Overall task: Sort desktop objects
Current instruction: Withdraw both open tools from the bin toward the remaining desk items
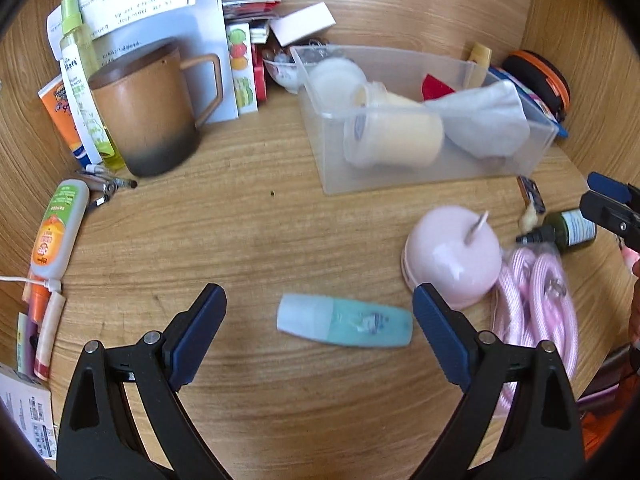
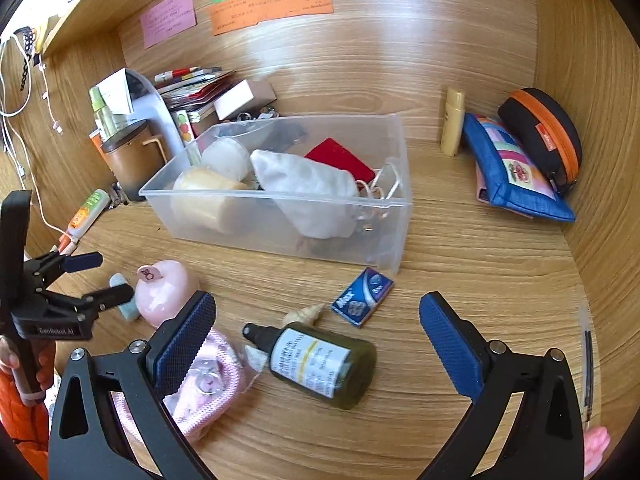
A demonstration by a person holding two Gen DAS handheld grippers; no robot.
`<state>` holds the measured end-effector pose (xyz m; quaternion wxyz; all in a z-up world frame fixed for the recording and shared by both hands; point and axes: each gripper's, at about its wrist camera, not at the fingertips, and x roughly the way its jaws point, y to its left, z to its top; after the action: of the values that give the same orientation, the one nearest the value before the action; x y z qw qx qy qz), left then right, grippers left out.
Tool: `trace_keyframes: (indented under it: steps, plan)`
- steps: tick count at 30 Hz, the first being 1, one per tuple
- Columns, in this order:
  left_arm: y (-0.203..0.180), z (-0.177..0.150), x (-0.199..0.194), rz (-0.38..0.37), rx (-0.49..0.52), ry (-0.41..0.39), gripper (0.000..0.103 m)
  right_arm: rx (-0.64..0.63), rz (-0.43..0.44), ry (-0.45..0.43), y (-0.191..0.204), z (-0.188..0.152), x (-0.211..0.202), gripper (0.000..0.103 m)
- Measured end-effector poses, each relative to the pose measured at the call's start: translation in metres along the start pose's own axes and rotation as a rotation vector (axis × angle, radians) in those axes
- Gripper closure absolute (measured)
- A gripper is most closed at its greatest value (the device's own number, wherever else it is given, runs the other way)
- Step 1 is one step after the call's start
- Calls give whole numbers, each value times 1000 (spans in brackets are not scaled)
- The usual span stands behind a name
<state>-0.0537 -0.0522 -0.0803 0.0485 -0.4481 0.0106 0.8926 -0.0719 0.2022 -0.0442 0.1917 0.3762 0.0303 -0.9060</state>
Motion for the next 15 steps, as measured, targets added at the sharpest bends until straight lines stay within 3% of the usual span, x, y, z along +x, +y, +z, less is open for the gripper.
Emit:
trace_keyframes:
  steps: [15]
  plan:
    - [-4, -10, 5, -47, 17, 22, 8, -31, -22, 81, 9, -17, 16, 1]
